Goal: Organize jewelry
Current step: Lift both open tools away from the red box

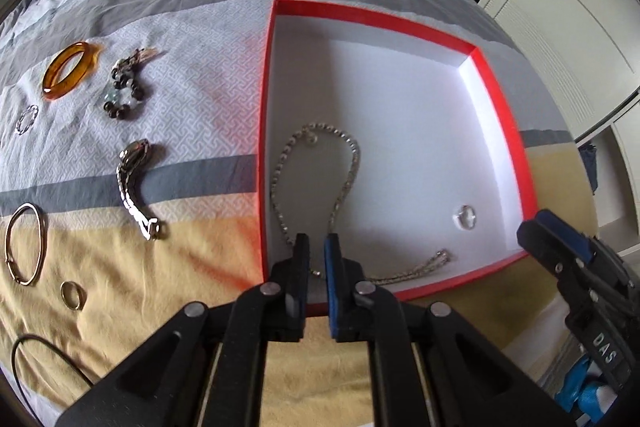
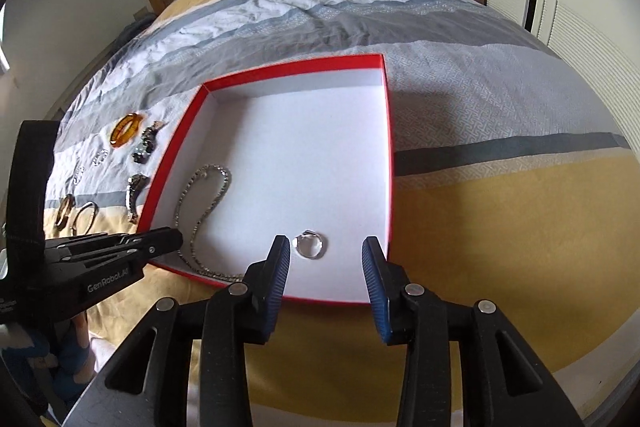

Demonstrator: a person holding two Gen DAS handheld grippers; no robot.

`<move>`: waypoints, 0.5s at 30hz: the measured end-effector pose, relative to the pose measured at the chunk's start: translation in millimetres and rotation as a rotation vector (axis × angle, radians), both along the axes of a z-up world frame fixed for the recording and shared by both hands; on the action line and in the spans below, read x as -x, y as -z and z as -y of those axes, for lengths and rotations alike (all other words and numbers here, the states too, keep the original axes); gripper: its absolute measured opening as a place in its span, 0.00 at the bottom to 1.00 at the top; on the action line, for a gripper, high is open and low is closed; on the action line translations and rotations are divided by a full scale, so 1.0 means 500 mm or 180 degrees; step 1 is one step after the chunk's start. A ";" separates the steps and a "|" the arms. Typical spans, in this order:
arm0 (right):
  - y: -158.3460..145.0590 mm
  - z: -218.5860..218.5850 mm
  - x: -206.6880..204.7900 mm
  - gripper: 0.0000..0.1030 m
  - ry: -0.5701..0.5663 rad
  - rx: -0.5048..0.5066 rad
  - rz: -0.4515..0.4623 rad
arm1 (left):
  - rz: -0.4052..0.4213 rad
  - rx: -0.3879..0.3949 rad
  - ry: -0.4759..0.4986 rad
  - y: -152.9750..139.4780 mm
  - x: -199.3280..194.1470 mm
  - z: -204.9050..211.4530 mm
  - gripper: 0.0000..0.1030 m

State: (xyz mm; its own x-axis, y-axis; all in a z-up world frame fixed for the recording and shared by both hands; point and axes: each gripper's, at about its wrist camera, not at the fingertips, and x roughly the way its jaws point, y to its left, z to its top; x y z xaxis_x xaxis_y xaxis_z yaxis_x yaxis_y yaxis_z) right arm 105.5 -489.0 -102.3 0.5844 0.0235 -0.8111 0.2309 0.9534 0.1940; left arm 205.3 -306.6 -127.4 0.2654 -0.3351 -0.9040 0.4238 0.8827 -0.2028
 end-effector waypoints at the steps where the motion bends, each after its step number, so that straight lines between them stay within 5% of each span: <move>1: -0.008 -0.003 0.006 0.36 0.0001 0.0007 0.0020 | 0.0028 0.0025 0.0035 -0.009 -0.003 0.000 0.18; 5: -0.048 -0.012 0.039 0.37 0.0021 0.0038 0.0107 | 0.0082 0.0157 0.0286 -0.064 -0.024 0.020 0.34; 15: -0.153 -0.063 0.141 0.41 0.0063 0.0111 0.0391 | 0.0713 0.0362 0.0285 -0.294 0.013 -0.069 0.34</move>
